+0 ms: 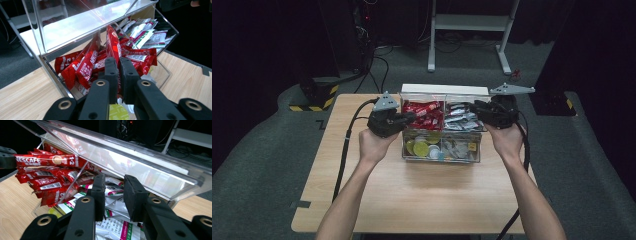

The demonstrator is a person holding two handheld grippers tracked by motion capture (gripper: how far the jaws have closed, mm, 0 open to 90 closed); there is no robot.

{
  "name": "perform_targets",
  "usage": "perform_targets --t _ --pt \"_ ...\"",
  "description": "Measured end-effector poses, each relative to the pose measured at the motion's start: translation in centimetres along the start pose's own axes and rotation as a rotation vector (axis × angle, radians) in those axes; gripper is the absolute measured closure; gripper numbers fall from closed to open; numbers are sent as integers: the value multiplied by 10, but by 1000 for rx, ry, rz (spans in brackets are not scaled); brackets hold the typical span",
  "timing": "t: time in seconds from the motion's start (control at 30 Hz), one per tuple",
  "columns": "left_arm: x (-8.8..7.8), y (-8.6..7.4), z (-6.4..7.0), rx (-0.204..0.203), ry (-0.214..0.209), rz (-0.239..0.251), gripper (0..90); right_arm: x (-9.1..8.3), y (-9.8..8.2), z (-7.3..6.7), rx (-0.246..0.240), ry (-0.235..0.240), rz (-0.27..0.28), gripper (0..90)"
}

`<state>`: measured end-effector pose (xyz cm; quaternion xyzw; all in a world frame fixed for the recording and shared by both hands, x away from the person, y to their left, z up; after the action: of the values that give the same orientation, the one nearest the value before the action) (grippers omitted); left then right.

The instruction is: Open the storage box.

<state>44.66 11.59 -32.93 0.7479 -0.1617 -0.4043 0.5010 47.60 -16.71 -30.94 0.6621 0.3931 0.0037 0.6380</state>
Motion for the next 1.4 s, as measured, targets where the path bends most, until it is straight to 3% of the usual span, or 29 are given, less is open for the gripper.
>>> perform_targets --t 0.43,1.4 --pt "-13 -8 -2 -26 -6 12 858 0 0 0 9 6 1 709" --pt "-38 -20 -4 -40 -4 42 860 1 1 0 12 4 -8 709"
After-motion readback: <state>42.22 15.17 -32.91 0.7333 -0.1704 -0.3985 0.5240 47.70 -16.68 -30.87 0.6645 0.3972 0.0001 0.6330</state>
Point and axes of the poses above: each handheld gripper's, and its own axes: x roughly forward along the jaws, y roughly out of its top, z roughly to its right, the point moved 4 cm from there along x, roughly forward along the jaws, and after that the axes turned 11 degrees about x, right-handed, at the moved point
